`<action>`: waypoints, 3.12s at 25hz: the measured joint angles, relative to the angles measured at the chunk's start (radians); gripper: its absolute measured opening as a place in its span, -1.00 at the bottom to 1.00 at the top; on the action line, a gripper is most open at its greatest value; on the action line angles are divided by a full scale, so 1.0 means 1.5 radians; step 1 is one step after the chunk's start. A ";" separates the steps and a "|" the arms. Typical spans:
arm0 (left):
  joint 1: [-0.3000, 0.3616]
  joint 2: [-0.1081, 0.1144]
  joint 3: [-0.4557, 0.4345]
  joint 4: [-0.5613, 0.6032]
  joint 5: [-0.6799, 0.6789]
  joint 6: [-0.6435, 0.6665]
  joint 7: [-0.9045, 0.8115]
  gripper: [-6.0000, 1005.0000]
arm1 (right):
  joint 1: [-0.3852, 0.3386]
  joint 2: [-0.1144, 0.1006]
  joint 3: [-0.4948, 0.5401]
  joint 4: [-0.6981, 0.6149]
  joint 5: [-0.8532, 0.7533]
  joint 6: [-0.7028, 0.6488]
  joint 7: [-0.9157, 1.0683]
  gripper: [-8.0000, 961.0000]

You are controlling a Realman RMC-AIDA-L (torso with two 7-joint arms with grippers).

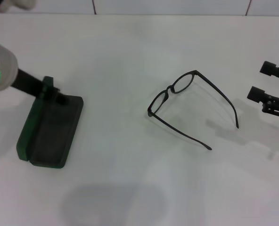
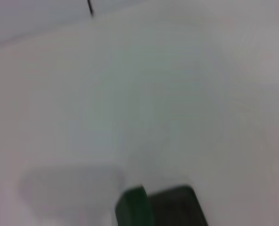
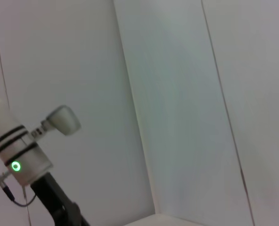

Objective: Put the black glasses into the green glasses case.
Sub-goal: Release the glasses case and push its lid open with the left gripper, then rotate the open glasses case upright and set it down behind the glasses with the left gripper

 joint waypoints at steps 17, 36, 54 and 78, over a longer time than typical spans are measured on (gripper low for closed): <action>0.003 0.018 -0.011 -0.049 0.008 -0.035 -0.007 0.40 | -0.001 0.000 0.001 0.018 0.002 -0.016 -0.009 0.77; -0.048 0.042 -0.015 -0.216 0.010 -0.081 0.007 0.32 | -0.001 0.000 0.002 0.025 0.004 -0.015 -0.010 0.77; -0.093 0.035 -0.019 -0.164 0.009 -0.082 0.081 -0.59 | 0.001 0.002 0.002 0.044 0.004 -0.024 -0.026 0.77; -0.242 -0.001 0.208 -0.440 0.007 -0.607 0.531 -0.63 | -0.019 0.007 -0.007 0.109 -0.003 -0.090 -0.048 0.78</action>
